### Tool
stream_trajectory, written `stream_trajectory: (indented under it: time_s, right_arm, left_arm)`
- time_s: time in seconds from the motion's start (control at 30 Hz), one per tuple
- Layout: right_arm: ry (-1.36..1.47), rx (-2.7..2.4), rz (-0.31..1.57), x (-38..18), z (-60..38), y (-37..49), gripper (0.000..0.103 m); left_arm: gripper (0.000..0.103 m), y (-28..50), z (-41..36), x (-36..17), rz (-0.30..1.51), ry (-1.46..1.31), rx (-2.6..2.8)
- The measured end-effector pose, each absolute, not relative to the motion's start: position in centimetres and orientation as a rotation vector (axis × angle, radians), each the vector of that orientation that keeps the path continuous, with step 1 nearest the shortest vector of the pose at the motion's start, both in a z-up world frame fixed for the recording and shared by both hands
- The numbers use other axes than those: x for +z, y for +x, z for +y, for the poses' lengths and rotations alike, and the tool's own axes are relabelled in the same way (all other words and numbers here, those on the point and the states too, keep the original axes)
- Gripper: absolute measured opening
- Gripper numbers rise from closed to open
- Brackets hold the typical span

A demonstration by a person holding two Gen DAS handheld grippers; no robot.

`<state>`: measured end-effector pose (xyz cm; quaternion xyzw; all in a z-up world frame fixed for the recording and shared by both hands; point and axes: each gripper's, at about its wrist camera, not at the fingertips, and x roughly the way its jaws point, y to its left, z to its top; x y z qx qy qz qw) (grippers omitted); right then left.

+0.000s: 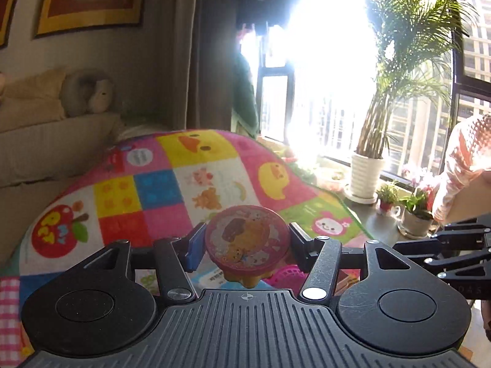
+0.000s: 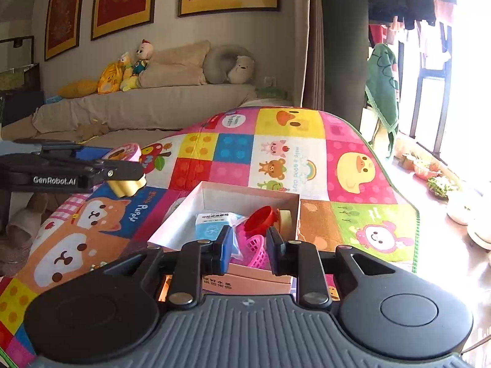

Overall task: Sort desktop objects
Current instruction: 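Carry the pink-lidded yellow cup into the pink box and open the left tool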

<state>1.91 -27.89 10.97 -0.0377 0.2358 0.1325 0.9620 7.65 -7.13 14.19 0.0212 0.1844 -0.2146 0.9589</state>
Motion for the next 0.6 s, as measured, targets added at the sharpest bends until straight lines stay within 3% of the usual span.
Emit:
stream_trajectory:
  time_s: [0.13, 0.27, 0.4, 0.5, 0.6]
  right_arm:
    - [-0.046, 0.255, 0.538, 9.1, -28.7, 2.2, 0.024]
    - [-0.065, 0.275, 0.592, 6.7, -28.2, 1.5, 0.054]
    - [-0.077, 0.332, 0.647, 4.5, -26.0, 1.8, 0.074]
    - [-0.08, 0.38, 0.669, 3.0, -23.4, 2.6, 0.084]
    - [-0.082, 0.405, 0.695, 1.7, -21.0, 4.0, 0.084]
  left_arm:
    - [0.076, 10.0, -7.5, 13.2, 0.395, 0.032, -0.391]
    - [0.085, 9.3, -5.5, 11.9, 0.453, 0.007, -0.355]
    - [0.095, 6.6, -3.9, 9.7, 0.51, 0.074, -0.318]
    - [0.096, 4.5, -2.5, 8.3, 0.558, 0.075, -0.318]
    - [0.097, 2.9, -1.1, 7.3, 0.59, 0.042, -0.305]
